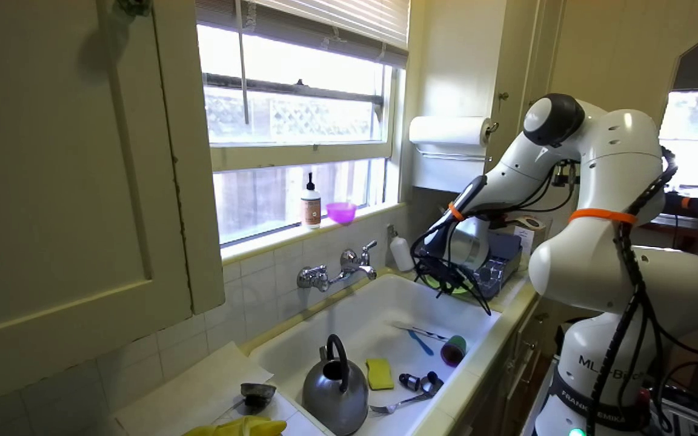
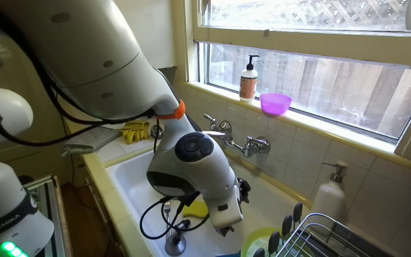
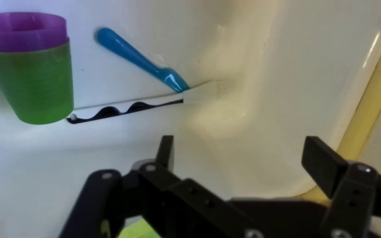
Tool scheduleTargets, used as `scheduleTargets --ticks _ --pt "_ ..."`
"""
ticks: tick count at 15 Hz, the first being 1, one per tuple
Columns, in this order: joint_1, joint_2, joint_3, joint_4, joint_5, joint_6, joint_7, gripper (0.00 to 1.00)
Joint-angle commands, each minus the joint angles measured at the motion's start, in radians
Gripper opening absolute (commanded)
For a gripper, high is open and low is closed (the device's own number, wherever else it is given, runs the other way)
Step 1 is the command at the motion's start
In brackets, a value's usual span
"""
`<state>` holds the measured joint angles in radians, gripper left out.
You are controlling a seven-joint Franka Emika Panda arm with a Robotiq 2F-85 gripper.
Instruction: Pick up the yellow lid from the sink and put it on top of the counter
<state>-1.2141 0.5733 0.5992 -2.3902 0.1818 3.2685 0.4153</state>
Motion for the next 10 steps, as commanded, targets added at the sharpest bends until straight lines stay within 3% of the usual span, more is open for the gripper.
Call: scheduleTargets --ticks 1,4,6,7,8,10 --pt "0.025 -0.110 -0.004 -0.031 0.029 -0.178 -0.064 1.00" --pt "0.130 -0.226 -0.098 -0.025 0.071 -0.364 -0.115 1.00" --pt "0.281 -0.306 -0.261 -0.035 0.038 -0.433 -0.127 1.00" --pt "0.345 -0.336 -0.335 -0.045 -0.015 -0.452 -0.105 1.00" --pt "0.333 -0.348 -0.346 -0.055 -0.163 -0.458 -0.011 1.00" --pt "0.423 -0.392 -0.452 -0.058 -0.322 -0.482 0.050 1.00"
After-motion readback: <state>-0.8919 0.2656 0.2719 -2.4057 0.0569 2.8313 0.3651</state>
